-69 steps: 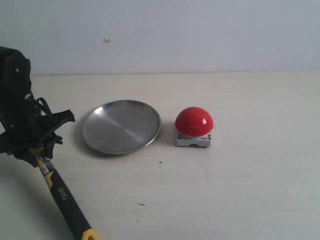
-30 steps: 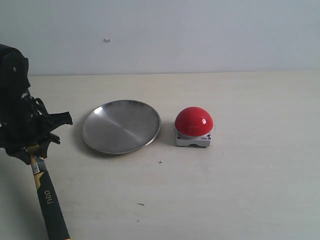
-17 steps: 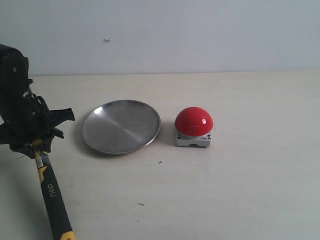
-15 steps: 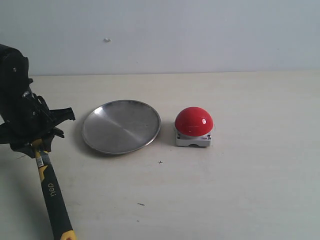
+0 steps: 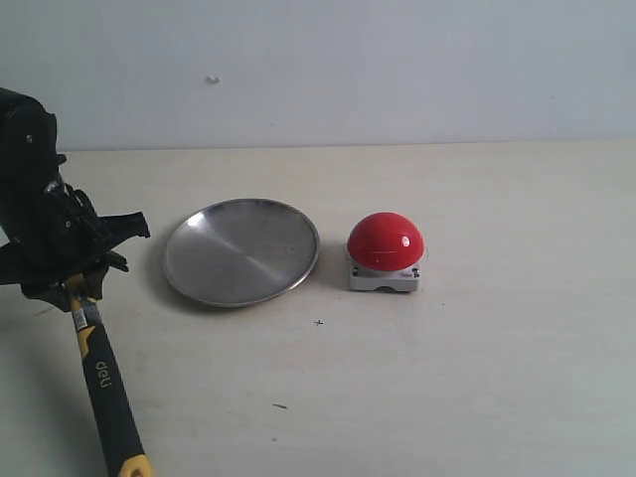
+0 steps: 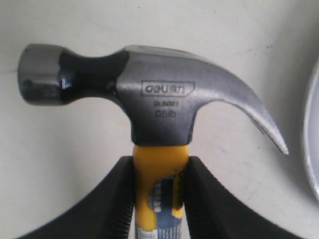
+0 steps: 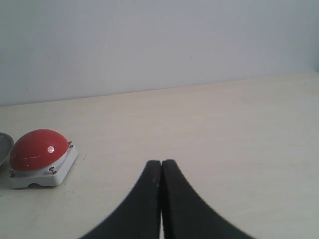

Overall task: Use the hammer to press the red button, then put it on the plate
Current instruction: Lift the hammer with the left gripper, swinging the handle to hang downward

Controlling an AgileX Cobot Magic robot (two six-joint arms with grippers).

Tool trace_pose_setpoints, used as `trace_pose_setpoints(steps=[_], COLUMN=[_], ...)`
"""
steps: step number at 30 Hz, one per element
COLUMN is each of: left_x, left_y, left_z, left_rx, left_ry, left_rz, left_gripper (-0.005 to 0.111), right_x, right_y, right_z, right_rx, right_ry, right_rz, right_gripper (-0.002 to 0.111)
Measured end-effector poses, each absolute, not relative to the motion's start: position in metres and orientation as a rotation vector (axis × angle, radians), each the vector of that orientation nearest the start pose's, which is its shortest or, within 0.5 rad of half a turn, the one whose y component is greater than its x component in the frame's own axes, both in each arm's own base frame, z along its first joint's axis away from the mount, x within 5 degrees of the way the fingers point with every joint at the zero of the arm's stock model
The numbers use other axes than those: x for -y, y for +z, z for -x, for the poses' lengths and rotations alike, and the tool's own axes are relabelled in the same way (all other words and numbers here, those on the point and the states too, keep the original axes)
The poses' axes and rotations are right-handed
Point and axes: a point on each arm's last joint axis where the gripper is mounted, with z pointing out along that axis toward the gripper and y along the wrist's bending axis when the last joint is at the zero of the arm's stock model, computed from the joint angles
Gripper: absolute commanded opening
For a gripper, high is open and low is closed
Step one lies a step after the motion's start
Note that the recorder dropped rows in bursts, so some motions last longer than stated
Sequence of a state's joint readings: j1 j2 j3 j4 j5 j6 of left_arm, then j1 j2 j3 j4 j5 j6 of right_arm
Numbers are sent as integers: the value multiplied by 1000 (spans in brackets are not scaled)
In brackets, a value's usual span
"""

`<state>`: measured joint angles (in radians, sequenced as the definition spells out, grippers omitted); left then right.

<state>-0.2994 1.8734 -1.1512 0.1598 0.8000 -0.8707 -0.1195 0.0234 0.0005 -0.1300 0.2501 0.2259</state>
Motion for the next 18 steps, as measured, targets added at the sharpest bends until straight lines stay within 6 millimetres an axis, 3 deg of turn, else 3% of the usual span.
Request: trace_pose_setpoints(steps=[14,18], left_x=[97,97], left_y=[160,171], left_z=[-335,-336], left_rx=[-2940,-2998], left_ry=[-5,36], left_rz=[522,483], left_gripper=[0,0], right_x=[10,10], right_y=[189,189], right_z=[-56,-56], right_rx=[-1743,-1743], right_ry=[-42,-42], right_rz=[-215,-215], right_gripper=[0,0])
